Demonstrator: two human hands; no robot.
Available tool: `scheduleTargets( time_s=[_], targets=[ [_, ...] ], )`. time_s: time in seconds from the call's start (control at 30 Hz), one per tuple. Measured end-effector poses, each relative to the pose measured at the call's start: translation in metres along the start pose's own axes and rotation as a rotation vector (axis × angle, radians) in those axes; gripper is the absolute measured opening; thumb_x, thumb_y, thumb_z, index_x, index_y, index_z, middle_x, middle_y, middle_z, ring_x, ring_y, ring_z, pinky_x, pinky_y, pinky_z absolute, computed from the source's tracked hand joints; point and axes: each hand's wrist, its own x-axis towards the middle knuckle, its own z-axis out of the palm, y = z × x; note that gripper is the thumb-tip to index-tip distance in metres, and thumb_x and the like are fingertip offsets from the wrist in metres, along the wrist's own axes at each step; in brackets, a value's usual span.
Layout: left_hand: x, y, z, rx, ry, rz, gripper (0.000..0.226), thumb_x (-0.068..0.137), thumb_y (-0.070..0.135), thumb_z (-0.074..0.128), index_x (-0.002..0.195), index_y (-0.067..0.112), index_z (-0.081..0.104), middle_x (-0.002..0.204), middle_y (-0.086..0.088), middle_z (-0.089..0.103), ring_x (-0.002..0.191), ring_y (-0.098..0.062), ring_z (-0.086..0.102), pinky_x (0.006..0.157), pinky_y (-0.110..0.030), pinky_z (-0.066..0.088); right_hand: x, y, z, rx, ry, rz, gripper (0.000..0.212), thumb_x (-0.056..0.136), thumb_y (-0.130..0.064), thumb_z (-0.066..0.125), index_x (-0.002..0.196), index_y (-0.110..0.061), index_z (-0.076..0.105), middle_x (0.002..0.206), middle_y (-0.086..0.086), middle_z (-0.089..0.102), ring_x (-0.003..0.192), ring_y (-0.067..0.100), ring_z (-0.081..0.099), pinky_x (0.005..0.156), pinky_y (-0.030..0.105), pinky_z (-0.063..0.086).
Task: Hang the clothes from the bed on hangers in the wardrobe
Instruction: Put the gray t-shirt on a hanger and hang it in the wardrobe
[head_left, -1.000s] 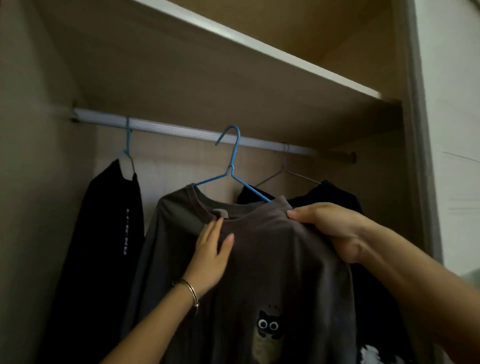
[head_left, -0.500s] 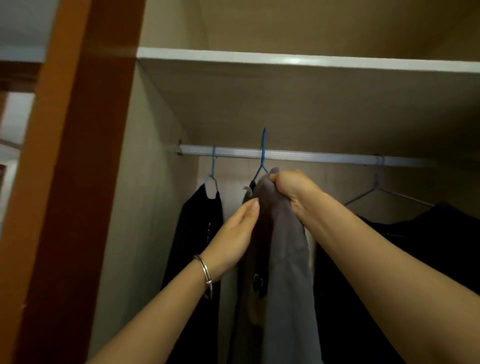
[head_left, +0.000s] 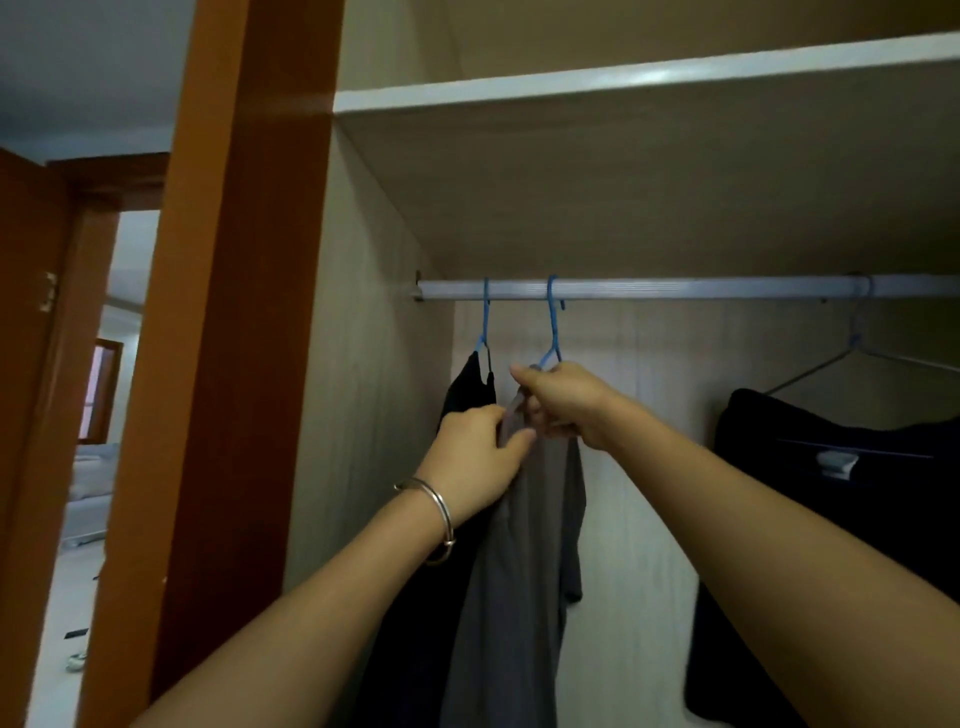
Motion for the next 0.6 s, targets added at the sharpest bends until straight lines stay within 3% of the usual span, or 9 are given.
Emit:
scheduleTargets(
  time_s=[0.1, 0.27, 0.37, 0.5, 0.6],
  targets=[
    [0.008, -0.002, 0.001, 0.143, 0.066, 0.008, 0.032, 0.094, 0.024, 0.042, 0.091, -0.003, 0.058, 0.098, -0.025, 0.064, 0.098, -0.039, 0.056, 0.062, -0.03, 0.026, 0.008, -0.005, 0.004, -0.065, 0.018, -0.005, 0.029, 0.091, -0.019, 0.05, 0.064, -0.01, 0.047, 0.058, 0.009, 0.044, 0.049, 0.016, 0.04, 0.049, 0.027, 0.032],
    [0.012, -0.006, -0.007, 0.258, 0.091, 0.032, 0.035, 0.095, 0.026, 0.038, 0.094, -0.004, 0.057, 0.107, -0.029, 0.062, 0.101, -0.043, 0.054, 0.071, -0.037, 0.036, 0.019, -0.016, 0.019, 0.034, 0.051, -0.016, 0.025, 0.088, -0.003, 0.045, 0.063, -0.007, 0.043, 0.053, 0.01, 0.04, 0.032, 0.013, 0.039, 0.043, 0.025, 0.031],
    [0.018, -0.01, -0.013, 0.247, 0.106, 0.003, 0.036, 0.095, 0.024, 0.037, 0.097, -0.006, 0.057, 0.109, -0.031, 0.06, 0.102, -0.045, 0.054, 0.075, -0.038, 0.038, 0.028, -0.019, 0.031, 0.027, 0.092, -0.06, 0.026, 0.087, -0.005, 0.047, 0.061, -0.007, 0.046, 0.055, 0.01, 0.043, 0.043, 0.017, 0.041, 0.048, 0.027, 0.034],
    [0.01, -0.021, -0.018, 0.228, 0.103, 0.011, 0.035, 0.095, 0.025, 0.039, 0.093, -0.006, 0.056, 0.107, -0.03, 0.061, 0.102, -0.044, 0.053, 0.058, -0.026, 0.018, 0.027, -0.012, 0.038, -0.013, 0.095, -0.083, 0.027, 0.086, -0.014, 0.052, 0.06, -0.011, 0.047, 0.058, 0.008, 0.046, 0.052, 0.019, 0.042, 0.059, 0.034, 0.038],
    [-0.008, -0.027, -0.014, 0.164, 0.071, 0.016, 0.029, 0.091, 0.025, 0.047, 0.092, -0.002, 0.057, 0.103, -0.024, 0.064, 0.101, -0.038, 0.055, 0.057, -0.022, 0.018, 0.015, -0.002, 0.04, 0.057, 0.03, -0.06, 0.024, 0.087, -0.023, 0.056, 0.067, -0.015, 0.048, 0.058, 0.004, 0.046, 0.052, 0.014, 0.043, 0.054, 0.027, 0.037]
  ],
)
